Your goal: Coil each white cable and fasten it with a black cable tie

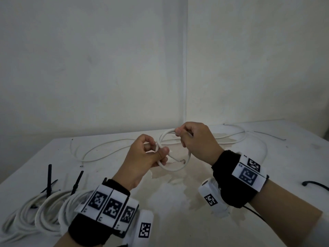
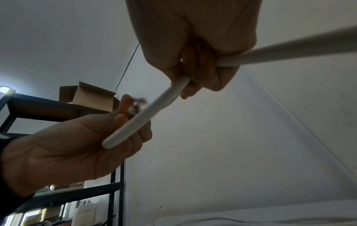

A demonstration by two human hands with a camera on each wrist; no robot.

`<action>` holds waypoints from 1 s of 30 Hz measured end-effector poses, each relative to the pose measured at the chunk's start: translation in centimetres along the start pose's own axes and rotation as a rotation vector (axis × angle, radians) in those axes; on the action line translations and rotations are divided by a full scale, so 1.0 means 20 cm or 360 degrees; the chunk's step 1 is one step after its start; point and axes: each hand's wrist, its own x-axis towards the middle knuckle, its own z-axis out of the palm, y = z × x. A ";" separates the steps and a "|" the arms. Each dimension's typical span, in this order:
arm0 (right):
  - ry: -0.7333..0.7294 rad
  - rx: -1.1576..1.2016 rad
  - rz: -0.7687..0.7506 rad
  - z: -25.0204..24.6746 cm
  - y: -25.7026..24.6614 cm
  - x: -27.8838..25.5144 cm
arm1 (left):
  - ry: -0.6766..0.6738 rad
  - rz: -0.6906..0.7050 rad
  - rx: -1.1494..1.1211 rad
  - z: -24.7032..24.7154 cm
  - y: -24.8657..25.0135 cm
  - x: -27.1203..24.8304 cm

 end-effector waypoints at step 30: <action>-0.0250 0.0342 0.0212 -0.07 0.00 -0.02 | -0.0093 0.0604 0.1286 -0.10 -0.01 0.03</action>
